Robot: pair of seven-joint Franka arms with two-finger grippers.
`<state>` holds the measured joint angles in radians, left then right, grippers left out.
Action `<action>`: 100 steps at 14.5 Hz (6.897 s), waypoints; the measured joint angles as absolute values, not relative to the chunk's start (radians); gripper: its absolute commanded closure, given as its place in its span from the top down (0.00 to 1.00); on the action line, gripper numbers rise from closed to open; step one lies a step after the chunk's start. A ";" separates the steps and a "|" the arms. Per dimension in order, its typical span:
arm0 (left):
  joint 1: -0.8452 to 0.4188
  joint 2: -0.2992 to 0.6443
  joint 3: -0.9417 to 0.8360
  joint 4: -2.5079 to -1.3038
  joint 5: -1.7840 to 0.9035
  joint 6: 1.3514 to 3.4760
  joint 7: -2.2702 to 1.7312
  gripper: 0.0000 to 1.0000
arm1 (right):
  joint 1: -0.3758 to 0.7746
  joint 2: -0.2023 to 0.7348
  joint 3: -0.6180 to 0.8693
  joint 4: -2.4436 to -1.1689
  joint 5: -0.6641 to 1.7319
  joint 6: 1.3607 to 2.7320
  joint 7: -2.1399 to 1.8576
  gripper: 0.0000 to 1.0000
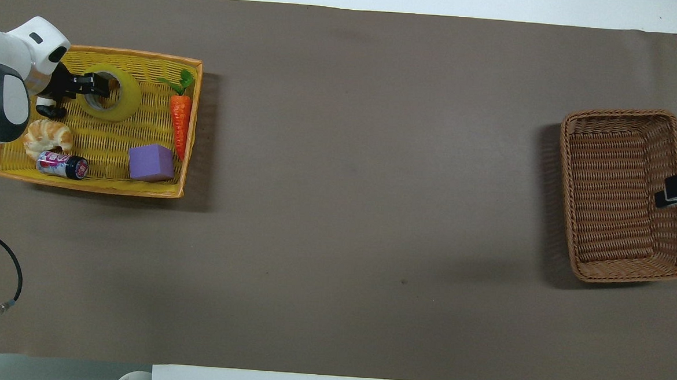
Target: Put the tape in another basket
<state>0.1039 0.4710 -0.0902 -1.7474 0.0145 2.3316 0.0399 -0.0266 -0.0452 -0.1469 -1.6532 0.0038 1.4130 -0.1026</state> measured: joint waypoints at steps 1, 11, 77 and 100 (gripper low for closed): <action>0.102 0.476 -0.090 -1.747 0.014 2.335 0.040 0.36 | -0.027 -0.045 -0.147 -1.653 0.004 1.413 -0.103 1.00; 0.109 0.462 -0.087 -1.589 0.002 2.135 0.025 0.00 | -0.028 -0.045 -0.147 -1.653 0.004 1.403 -0.103 1.00; -0.609 0.222 -0.091 -1.531 -0.142 1.747 -0.753 1.00 | 0.465 -0.029 -0.142 -2.247 1.571 2.159 -0.409 0.00; 0.150 0.045 -0.043 -1.510 0.011 1.553 0.016 1.00 | -0.557 0.508 -0.162 -1.588 0.633 1.356 -0.878 0.00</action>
